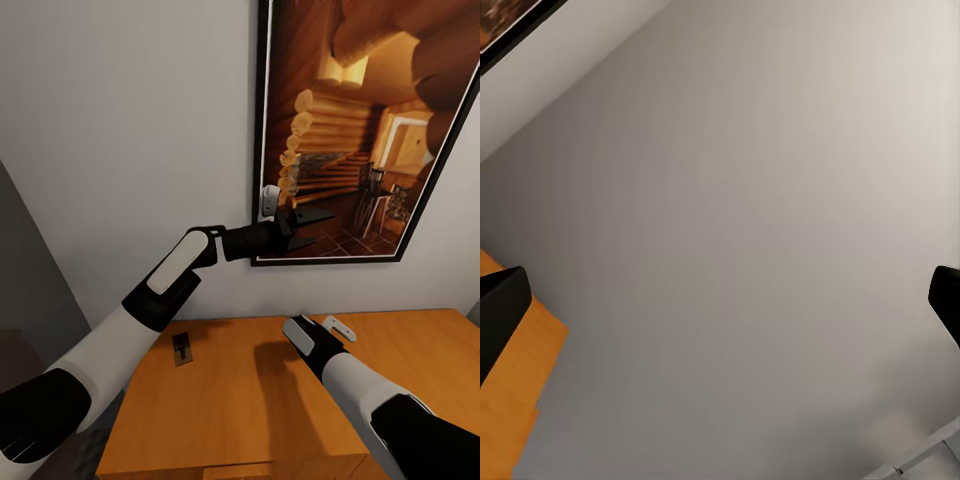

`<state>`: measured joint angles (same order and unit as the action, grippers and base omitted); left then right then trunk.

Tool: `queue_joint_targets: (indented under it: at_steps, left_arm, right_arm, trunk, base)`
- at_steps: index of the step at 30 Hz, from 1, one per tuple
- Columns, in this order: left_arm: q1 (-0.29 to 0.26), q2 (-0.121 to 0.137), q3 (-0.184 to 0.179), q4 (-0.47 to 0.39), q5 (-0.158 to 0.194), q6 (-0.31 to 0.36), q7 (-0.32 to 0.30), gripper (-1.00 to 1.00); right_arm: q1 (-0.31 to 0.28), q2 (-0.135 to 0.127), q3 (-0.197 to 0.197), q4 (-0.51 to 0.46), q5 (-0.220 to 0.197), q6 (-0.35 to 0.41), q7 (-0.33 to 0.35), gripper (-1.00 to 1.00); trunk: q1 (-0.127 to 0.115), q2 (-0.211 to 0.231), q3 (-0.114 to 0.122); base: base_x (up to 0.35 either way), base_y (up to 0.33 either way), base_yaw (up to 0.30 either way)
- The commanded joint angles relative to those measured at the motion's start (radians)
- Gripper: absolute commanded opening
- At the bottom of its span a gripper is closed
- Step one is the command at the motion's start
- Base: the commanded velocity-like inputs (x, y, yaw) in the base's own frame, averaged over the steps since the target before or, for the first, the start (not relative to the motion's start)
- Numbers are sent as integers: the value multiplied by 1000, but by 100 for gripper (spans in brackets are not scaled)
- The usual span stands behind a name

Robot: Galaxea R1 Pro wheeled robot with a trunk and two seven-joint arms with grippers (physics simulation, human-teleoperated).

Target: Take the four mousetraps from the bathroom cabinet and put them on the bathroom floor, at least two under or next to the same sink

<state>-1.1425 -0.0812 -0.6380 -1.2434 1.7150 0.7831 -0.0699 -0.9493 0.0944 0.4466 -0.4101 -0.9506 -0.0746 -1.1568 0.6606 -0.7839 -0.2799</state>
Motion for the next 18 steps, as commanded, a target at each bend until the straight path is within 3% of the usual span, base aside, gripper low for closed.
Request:
queue_joint_targets:
  at_steps: [1,18]
  left_arm:
    - [-1,0,0,1,-3,2,-5,100]
    - [-2,0,0,1,-3,2,-5,100]
  right_arm:
    - [-1,-1,4,1,-18,-8,-4,100]
    - [0,1,4,1,-19,-8,-3,100]
  trunk:
    - [0,-1,-2]
    - [0,-1,-2]
  base:
    - [-14,0,0]
    - [-2,0,0]
